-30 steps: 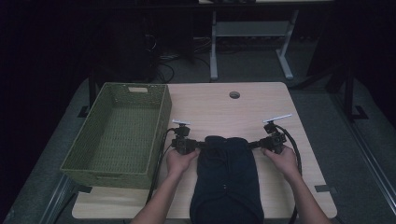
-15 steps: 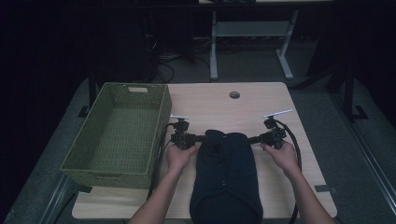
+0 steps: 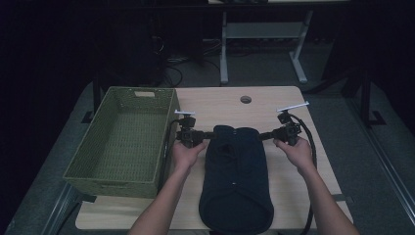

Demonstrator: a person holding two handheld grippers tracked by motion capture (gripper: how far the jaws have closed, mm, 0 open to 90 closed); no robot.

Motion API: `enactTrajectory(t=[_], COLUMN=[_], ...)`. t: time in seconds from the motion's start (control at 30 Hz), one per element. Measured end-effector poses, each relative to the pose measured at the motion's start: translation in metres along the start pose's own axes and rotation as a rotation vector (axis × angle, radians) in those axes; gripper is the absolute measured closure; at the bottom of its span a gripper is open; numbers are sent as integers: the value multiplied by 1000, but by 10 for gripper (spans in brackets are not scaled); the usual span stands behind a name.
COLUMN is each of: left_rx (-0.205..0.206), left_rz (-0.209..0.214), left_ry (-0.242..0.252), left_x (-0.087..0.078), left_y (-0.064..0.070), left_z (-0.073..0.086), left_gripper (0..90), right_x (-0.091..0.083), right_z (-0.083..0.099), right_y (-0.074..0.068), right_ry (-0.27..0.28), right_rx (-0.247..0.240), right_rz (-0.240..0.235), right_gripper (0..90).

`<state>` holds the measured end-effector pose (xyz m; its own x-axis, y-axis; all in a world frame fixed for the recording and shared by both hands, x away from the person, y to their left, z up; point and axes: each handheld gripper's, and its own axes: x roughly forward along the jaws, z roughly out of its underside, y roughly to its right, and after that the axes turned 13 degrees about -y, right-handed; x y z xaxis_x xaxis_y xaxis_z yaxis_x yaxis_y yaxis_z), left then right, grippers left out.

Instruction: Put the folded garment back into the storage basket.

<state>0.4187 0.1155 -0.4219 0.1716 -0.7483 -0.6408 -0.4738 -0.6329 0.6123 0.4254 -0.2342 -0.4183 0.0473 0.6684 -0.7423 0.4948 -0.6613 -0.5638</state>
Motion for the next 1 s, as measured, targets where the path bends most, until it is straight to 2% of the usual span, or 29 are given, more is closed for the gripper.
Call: enactTrajectory(t=[0.3,0.63,0.77,1.0], left_rx=[26,69,85,95], left_rz=[-2,-4,-7,-8], left_ry=[38,75,79,82], left_x=[-17,-38,-42,-40], left_y=[11,25,29,28], left_z=[-17,-37,-38,-32], left_gripper=[832,832,832,832], right_x=[-20,-38,-42,-39], right_z=[-21,-33,-34,-32], right_y=[-11,-26,-30,-30], right_ry=[38,87,101,106], right_rx=[-23,-54,-67,-76], right_rz=[3,6,16,18], right_gripper=[788,788,787,782])
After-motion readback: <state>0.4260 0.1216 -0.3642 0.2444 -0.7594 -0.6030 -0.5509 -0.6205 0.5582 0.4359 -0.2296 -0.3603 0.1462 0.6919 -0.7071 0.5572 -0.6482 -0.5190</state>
